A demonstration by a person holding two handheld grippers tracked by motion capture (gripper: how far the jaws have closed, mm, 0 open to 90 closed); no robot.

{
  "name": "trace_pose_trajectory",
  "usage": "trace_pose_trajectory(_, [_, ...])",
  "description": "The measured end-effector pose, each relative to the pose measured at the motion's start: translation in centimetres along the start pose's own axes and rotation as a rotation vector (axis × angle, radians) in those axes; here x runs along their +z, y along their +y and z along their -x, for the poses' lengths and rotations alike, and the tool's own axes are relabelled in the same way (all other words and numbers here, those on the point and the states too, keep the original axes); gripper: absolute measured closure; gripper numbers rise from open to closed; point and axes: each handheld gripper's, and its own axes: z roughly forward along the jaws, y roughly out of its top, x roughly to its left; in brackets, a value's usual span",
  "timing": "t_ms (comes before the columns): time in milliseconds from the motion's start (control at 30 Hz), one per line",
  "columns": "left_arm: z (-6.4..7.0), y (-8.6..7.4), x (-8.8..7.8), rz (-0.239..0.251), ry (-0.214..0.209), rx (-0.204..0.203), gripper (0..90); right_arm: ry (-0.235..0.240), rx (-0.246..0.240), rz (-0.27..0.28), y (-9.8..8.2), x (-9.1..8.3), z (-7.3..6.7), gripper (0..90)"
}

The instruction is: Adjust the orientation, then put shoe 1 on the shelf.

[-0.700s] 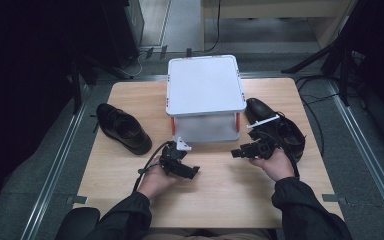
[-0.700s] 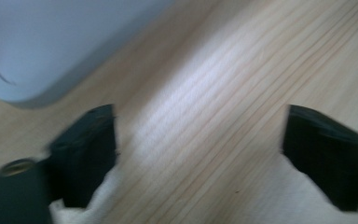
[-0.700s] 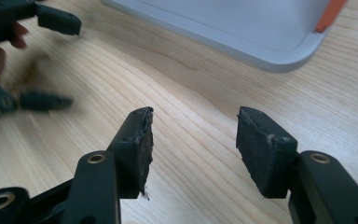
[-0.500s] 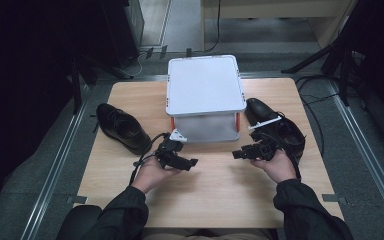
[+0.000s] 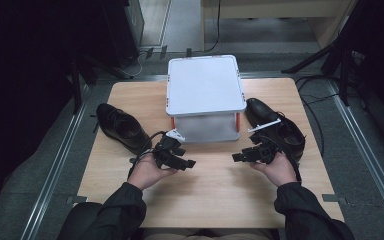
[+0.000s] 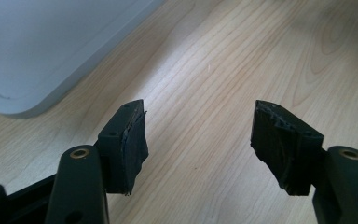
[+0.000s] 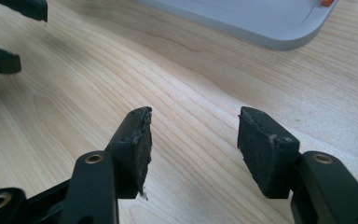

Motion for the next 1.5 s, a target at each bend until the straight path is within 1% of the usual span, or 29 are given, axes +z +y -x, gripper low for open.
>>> trace_pose_trajectory(33, [0.0, 0.0, 0.0, 0.000, 0.000, 0.000, 36.0, 0.000, -0.002, -0.001, 0.0, 0.0, 0.0, 45.7])
trace_pose_trajectory(67, [-0.1, 0.0, -0.1, -0.005, -0.008, -0.019, 36.7, -0.001, 0.001, -0.006, -0.1, 0.0, 0.0, 45.7])
trace_pose_trajectory(100, [-0.1, 0.0, -0.1, -0.005, -0.008, -0.019, 37.4, -0.001, 0.001, -0.006, -0.1, 0.0, 0.0, 45.7])
trace_pose_trajectory(167, [-0.3, -0.1, 0.0, -0.011, 0.007, -0.020, 37.1, -0.002, -0.005, -0.012, -0.1, 0.1, -0.1, 45.7])
trace_pose_trajectory(233, [-0.4, -0.1, 0.0, -0.016, 0.006, -0.018, 37.7, -0.001, -0.005, -0.011, -0.1, 0.1, -0.2, 45.7])
trace_pose_trajectory(267, [-0.5, -0.1, 0.1, -0.025, 0.006, -0.025, 37.8, -0.002, -0.012, -0.010, -0.2, 0.1, -0.2, 45.5])
trace_pose_trajectory(367, [-0.7, -0.1, 0.0, -0.023, -0.005, -0.035, 38.6, -0.005, -0.017, -0.014, -0.3, 0.1, -0.2, 45.2])
trace_pose_trajectory(600, [-1.1, -0.4, -0.4, -0.027, -0.009, -0.062, 39.9, -0.001, -0.012, -0.010, -0.4, -0.1, 0.0, 45.1])
trace_pose_trajectory(633, [-1.3, -0.5, -0.7, -0.024, -0.015, -0.070, 40.1, -0.002, -0.012, -0.009, -0.3, -0.1, 0.0, 45.2])
trace_pose_trajectory(667, [-1.3, -0.5, -0.7, -0.024, -0.015, -0.070, 40.1, -0.002, -0.012, -0.009, -0.3, -0.1, 0.0, 45.2])
trace_pose_trajectory(767, [-1.6, -0.6, -1.2, -0.010, -0.031, -0.096, 40.2, 0.002, -0.015, -0.006, -0.3, -0.2, 0.0, 45.1])
trace_pose_trajectory(800, [-1.8, -0.7, -1.4, -0.006, -0.027, -0.103, 40.3, 0.001, -0.015, -0.009, -0.3, -0.2, 0.0, 45.1])
trace_pose_trajectory(967, [-2.2, -1.0, -2.0, 0.001, -0.029, -0.117, 41.7, 0.008, -0.021, -0.012, -0.2, -0.1, 0.0, 45.2])
trace_pose_trajectory(1133, [-2.6, -1.1, -2.5, -0.004, -0.028, -0.130, 42.3, 0.015, -0.027, -0.017, 0.0, 0.0, -0.1, 45.2])
trace_pose_trajectory(1333, [-3.2, -1.1, -3.5, 0.000, -0.012, -0.137, 42.5, 0.020, -0.035, -0.026, 0.1, 0.0, -0.3, 45.1])
trace_pose_trajectory(1400, [-3.7, -1.1, -4.1, 0.006, -0.013, -0.163, 42.8, 0.026, -0.040, -0.030, 0.1, 0.0, -0.4, 45.2])
trace_pose_trajectory(1500, [-3.9, -1.1, -4.5, 0.000, -0.002, -0.169, 43.3, 0.030, -0.046, -0.035, 0.2, 0.1, -0.5, 45.2])
